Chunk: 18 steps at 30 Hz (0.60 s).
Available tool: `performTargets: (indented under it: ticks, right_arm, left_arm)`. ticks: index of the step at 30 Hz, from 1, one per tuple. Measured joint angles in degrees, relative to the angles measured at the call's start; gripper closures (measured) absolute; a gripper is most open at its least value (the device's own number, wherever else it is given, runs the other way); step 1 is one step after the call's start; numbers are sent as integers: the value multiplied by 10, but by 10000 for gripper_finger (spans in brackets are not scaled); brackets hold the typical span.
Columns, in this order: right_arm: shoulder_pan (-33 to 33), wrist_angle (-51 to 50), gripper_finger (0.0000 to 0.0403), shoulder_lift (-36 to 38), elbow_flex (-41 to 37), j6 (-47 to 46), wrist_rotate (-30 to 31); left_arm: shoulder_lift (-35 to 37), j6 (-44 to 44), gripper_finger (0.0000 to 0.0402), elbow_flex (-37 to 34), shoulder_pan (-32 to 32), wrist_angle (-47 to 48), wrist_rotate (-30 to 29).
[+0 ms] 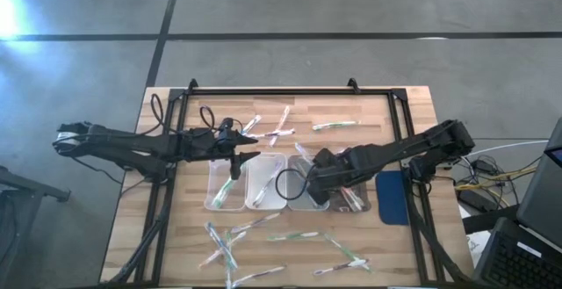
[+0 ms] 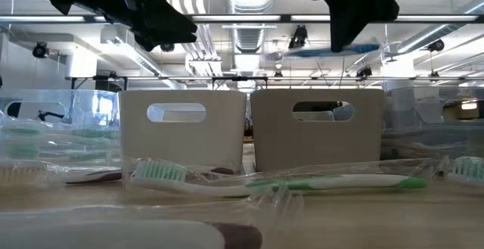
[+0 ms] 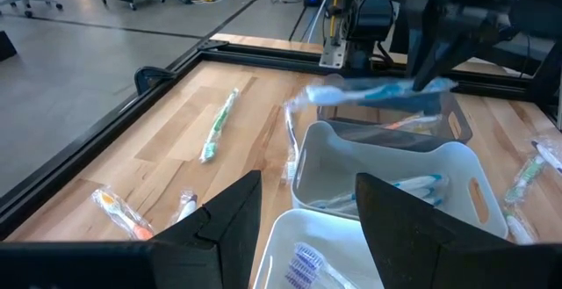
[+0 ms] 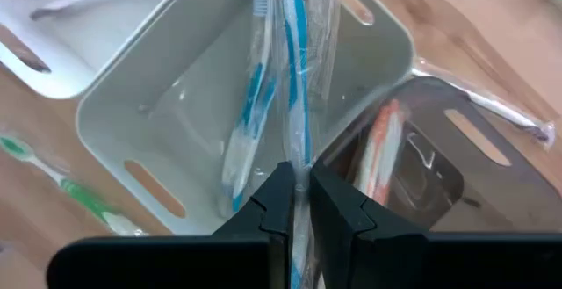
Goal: Pick & Place Toothbrushes
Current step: Put the blue toothbrush into the gray bin
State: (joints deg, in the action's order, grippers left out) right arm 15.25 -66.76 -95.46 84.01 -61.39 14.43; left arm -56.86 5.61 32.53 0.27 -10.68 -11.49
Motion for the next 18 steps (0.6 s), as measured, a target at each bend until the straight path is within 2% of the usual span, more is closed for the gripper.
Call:
performTargets:
  ticks: [18]
  right_arm:
    - [0, 60, 381, -57, 0, 15, -21]
  left_arm:
    - [0, 0, 211, 0, 0, 2, 0]
